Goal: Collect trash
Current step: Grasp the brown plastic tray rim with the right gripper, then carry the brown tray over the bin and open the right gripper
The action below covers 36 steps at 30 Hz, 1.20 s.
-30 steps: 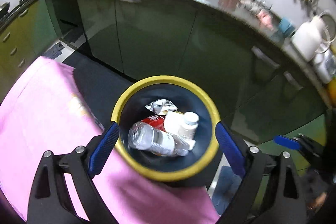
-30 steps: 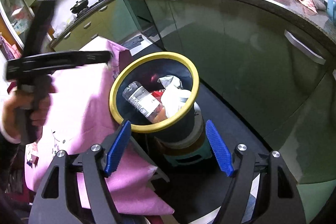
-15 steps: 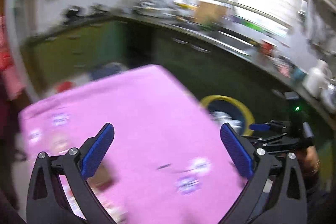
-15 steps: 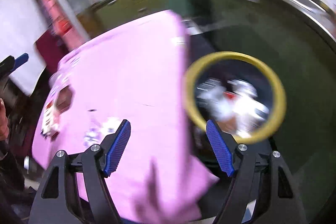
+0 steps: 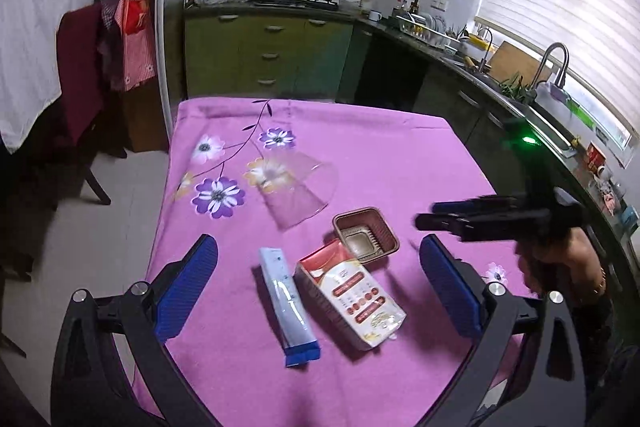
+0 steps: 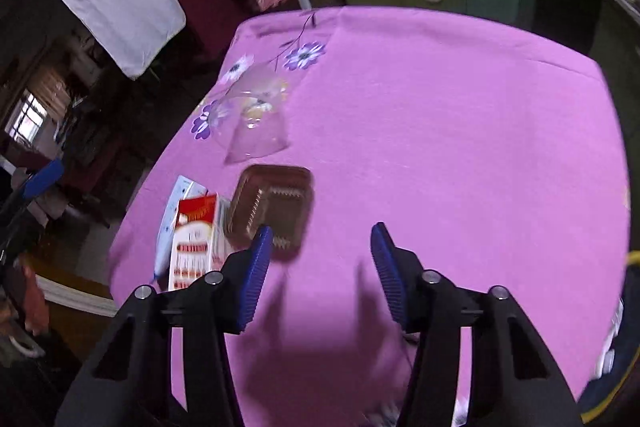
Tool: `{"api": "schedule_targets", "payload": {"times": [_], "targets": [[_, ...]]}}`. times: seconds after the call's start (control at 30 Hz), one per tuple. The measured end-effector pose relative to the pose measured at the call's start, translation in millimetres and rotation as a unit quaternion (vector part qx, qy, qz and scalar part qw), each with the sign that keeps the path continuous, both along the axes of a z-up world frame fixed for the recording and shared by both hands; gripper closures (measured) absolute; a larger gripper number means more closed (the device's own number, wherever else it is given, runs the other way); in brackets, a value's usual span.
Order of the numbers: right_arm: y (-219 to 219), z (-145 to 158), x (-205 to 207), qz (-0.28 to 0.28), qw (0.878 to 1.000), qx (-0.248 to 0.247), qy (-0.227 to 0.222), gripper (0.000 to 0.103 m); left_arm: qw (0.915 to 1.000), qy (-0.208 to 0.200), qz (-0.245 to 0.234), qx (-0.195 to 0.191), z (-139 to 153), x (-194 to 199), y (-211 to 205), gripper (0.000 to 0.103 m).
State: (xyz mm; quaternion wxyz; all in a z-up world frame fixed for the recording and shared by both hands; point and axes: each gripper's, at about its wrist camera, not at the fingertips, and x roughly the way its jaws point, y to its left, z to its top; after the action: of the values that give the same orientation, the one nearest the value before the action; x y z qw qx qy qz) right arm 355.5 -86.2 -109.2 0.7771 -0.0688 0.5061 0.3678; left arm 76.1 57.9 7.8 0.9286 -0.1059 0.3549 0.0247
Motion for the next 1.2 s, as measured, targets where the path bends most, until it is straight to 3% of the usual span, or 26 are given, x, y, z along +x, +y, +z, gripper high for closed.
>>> {"api": "schedule_targets", "payload": {"times": [0.17, 0.3, 0.43, 0.5, 0.6, 0.77, 1.0, 1.2], "targets": [[31, -19, 14, -0.001, 0.999, -0.028, 0.022, 0.068, 0.9999, 0.006, -0.002, -0.012, -10, -7, 6, 0.007], [47, -31, 17, -0.002, 0.999, -0.041, 0.031, 0.069, 0.9998, 0.009, 0.001, -0.017, -16, -12, 14, 0.007], [57, -42, 21, -0.008, 0.998, -0.057, 0.034, 0.077, 0.9996, 0.011, -0.003, -0.024, -21, -16, 17, 0.007], [59, -45, 23, -0.010, 0.997, -0.063, 0.037, 0.081, 0.9996, 0.014, -0.005, -0.025, -23, -18, 16, 0.007], [58, -48, 23, -0.016, 0.997, -0.070, 0.031, 0.095, 0.9995, 0.017, -0.010, -0.025, -25, -20, 15, 0.007], [45, -41, 22, -0.023, 0.998, -0.059, 0.025, 0.097, 0.9994, 0.021, -0.011, -0.026, -26, -20, 17, 0.007], [-16, -7, 21, -0.069, 0.997, -0.023, -0.004, 0.097, 0.9991, 0.027, -0.023, -0.022, -27, -16, 7, 0.007], [-144, 21, 23, -0.192, 0.980, -0.021, -0.039, 0.097, 0.9985, 0.029, -0.040, -0.024, -28, -10, -5, 0.007]]}}
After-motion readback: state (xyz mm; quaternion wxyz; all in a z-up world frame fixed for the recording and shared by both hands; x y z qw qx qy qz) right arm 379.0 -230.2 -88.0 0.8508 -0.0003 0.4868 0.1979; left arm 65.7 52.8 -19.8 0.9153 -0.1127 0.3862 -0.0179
